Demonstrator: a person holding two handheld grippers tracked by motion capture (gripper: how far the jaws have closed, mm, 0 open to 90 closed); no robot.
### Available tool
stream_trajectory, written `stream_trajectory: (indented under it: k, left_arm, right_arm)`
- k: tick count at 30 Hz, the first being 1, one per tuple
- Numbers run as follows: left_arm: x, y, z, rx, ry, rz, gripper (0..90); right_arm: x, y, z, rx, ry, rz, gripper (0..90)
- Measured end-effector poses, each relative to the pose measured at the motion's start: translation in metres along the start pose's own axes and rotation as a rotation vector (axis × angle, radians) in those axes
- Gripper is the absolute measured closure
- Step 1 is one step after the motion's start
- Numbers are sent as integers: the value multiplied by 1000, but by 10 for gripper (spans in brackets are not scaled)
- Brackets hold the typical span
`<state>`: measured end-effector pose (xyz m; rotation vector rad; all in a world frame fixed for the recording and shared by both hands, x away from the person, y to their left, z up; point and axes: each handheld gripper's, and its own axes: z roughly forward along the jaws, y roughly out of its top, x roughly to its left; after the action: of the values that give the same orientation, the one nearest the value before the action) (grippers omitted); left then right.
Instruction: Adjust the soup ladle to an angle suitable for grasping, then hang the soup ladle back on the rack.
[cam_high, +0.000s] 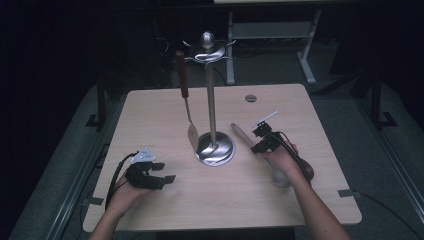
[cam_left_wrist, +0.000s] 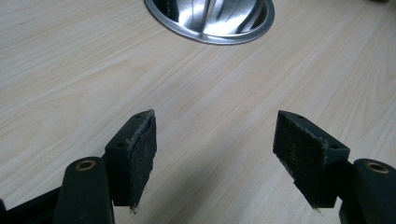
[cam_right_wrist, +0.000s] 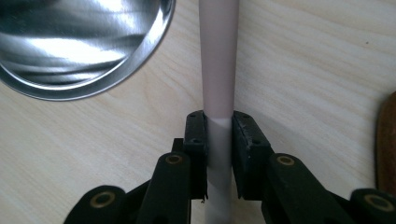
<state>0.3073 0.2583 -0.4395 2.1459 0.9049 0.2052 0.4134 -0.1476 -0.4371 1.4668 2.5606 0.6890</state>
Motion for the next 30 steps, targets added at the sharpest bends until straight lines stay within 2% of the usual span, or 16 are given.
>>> stream_trajectory:
  k: [6,8,18,24,30]
  left_arm:
    - [1,0,-1,-4,-5,-5,299]
    - [0,-1,-1,-12,-6,-18,299]
    - [1,-1,-1,-13,-8,-17,299]
    - [2,0,-1,-16,-8,-10,299]
    - [1,0,-2,-27,-12,-20,299]
  right_arm:
    - [-4,-3,-13,-67,21,13,769]
    - [-5,-5,-19,-94,33,16,769]
    - [-15,-13,-44,-226,117,58,770]
    - [-19,-18,-59,-316,156,56,770]
    - [-18,-21,-71,-416,175,15,770]
